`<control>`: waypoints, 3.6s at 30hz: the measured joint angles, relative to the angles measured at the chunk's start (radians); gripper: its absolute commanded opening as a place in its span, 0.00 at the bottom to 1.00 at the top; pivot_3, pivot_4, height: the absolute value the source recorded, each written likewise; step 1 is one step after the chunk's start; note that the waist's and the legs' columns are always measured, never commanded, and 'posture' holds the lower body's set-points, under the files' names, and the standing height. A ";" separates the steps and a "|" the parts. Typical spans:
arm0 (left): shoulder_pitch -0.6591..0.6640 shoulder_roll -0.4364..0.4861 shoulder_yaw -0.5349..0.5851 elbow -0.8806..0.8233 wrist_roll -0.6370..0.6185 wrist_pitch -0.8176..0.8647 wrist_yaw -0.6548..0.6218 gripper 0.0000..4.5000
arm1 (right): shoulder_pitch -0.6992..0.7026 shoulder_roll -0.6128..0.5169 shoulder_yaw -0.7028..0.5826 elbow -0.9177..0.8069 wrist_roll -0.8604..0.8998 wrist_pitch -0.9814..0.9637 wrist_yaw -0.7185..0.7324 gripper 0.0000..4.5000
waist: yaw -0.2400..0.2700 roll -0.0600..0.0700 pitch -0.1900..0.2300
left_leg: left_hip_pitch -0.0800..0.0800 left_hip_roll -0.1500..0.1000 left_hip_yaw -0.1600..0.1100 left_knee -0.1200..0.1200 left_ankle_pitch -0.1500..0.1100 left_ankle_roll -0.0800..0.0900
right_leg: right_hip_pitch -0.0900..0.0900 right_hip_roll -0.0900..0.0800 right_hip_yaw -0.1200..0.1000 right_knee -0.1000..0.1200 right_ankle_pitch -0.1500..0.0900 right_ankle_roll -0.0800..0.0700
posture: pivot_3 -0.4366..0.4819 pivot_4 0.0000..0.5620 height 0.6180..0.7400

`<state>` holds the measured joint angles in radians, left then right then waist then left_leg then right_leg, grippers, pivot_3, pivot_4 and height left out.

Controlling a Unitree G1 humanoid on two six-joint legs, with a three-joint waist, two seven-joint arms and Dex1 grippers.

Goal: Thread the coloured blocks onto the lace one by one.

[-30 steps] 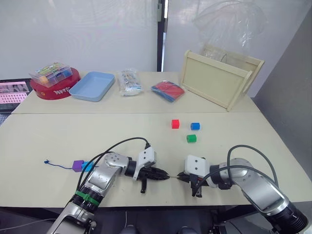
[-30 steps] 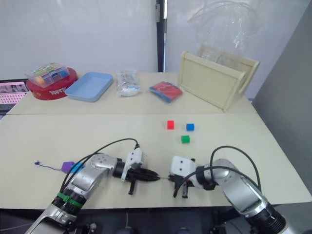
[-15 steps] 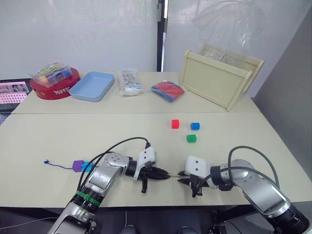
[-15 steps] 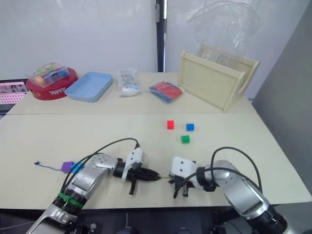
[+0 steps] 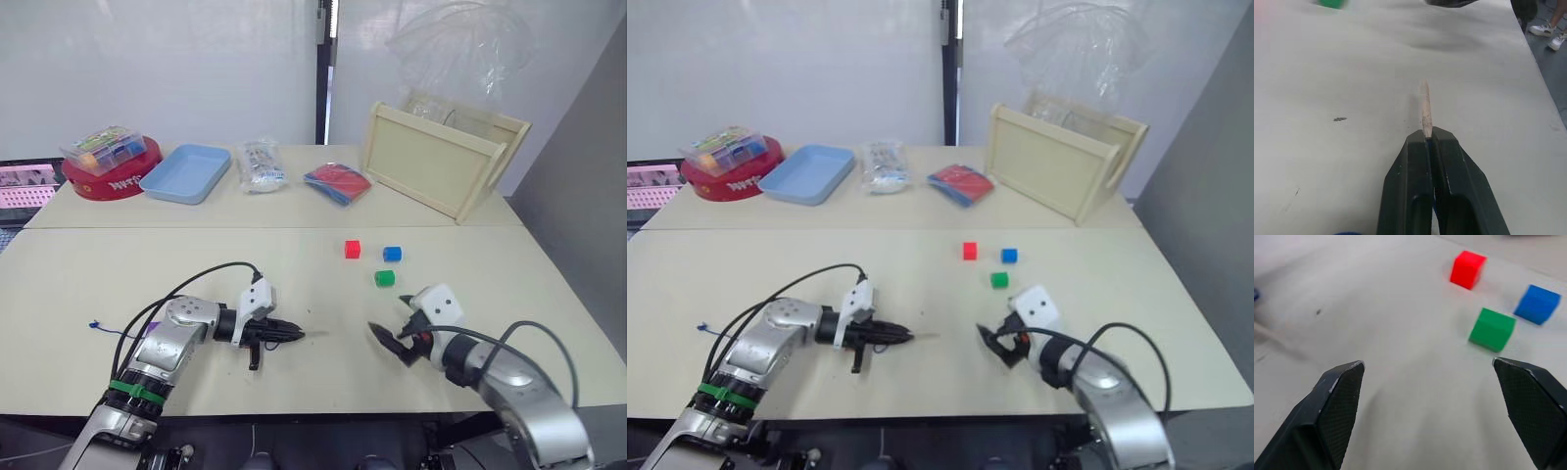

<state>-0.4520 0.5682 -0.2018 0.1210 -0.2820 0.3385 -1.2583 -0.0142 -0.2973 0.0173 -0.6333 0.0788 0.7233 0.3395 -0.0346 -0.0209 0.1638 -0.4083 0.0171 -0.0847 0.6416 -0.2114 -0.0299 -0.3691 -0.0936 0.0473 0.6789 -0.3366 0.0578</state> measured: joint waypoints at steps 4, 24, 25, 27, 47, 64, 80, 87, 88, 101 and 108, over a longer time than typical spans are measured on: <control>0.006 0.009 0.002 -0.002 0.000 0.011 0.001 0.00 | 0.007 0.188 0.061 0.123 -0.112 -0.142 -0.228 0.99 | -0.009 0.000 0.000 | 0.001 0.000 0.000 -0.001 0.000 0.000 | -0.001 0.001 0.001 0.001 0.000 0.000 | 0.48 0.27 1.00; 0.018 0.017 0.003 -0.048 0.001 0.018 0.021 0.00 | -0.310 0.326 -0.004 0.760 -0.132 -0.549 -0.414 0.52 | -0.012 0.001 0.000 | 0.002 0.001 0.001 -0.003 0.000 -0.001 | -0.001 0.001 0.001 0.002 0.000 0.000 | 0.48 0.27 1.00; 0.019 0.016 0.003 -0.049 0.001 0.019 0.023 0.00 | -0.310 0.326 -0.001 0.760 -0.132 -0.552 -0.405 0.43 | -0.012 0.001 0.000 | 0.002 0.001 0.001 -0.003 0.000 -0.001 | -0.001 0.001 0.001 0.002 0.000 0.000 | 0.48 0.27 1.00; 0.021 0.016 0.003 -0.050 0.001 0.020 0.025 0.00 | -0.307 0.329 0.010 0.760 -0.132 -0.559 -0.390 0.29 | -0.012 0.001 0.000 | 0.002 0.001 0.001 -0.003 0.000 -0.001 | -0.001 0.001 0.001 0.002 0.000 0.000 | 0.48 0.27 1.00; 0.025 0.004 0.002 -0.060 0.001 0.016 0.028 0.00 | 0.200 0.305 0.251 0.173 -0.193 -0.365 -0.324 0.26 | -0.010 0.001 0.000 | 0.002 0.001 0.001 -0.005 0.000 -0.001 | -0.002 0.001 0.001 0.000 0.000 0.000 | 0.48 0.27 1.00; 0.015 -0.007 0.002 -0.051 0.004 0.016 0.031 0.00 | 0.125 0.089 0.225 0.057 -0.117 -0.359 -0.098 0.99 | -0.009 0.001 0.000 | 0.002 0.001 0.001 -0.005 0.000 -0.001 | -0.002 0.001 0.001 0.000 0.000 0.000 | 0.48 0.27 1.00; 0.049 -0.020 -0.010 -0.090 0.001 0.029 0.050 0.00 | -0.363 -0.457 0.214 0.487 0.133 -0.376 0.740 0.99 | -0.008 0.001 0.001 | 0.001 0.001 0.001 -0.001 0.000 0.000 | 0.001 0.001 0.001 -0.003 0.000 0.000 | 0.48 0.27 1.00; 0.085 -0.017 -0.007 -0.133 -0.001 0.050 0.074 0.00 | -0.469 -0.434 0.284 0.705 0.073 -0.507 0.855 0.99 | -0.005 0.001 0.001 | 0.001 0.001 0.001 0.000 0.000 0.000 | 0.001 0.001 0.001 -0.003 0.000 0.000 | 0.48 0.27 1.00; 0.086 -0.017 -0.007 -0.139 -0.002 0.054 0.079 0.00 | -0.482 -0.423 0.287 0.728 0.069 -0.523 0.871 0.94 | -0.006 0.001 0.001 | 0.000 0.001 0.001 0.000 0.000 0.000 | 0.001 0.001 0.001 -0.003 0.000 0.000 | 0.48 0.27 1.00; 0.098 -0.004 -0.003 -0.177 -0.031 0.080 0.103 0.00 | -0.527 -0.386 0.290 0.831 0.053 -0.579 0.946 0.28 | -0.007 0.001 0.001 | 0.002 0.001 0.001 0.000 0.000 -0.001 | 0.001 0.001 0.001 -0.002 0.000 0.000 | 0.48 0.27 1.00; 0.090 -0.028 -0.020 -0.191 -0.027 0.079 0.130 0.00 | -0.509 -0.387 0.311 0.706 0.017 -0.494 0.929 0.28 | -0.007 0.001 0.001 | 0.001 0.001 0.001 0.000 0.000 -0.001 | 0.001 0.001 0.001 -0.002 0.000 0.000 | 0.48 0.27 1.00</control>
<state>-0.3621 0.5398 -0.2219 -0.0702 -0.3093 0.4171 -1.1284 -0.5235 -0.6842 0.3280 0.0728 0.0957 0.2291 1.2689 -0.0411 -0.0200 0.1645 -0.4069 0.0180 -0.0834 0.6416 -0.2110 -0.0305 -0.3678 -0.0931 0.0482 0.6773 -0.3368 0.0574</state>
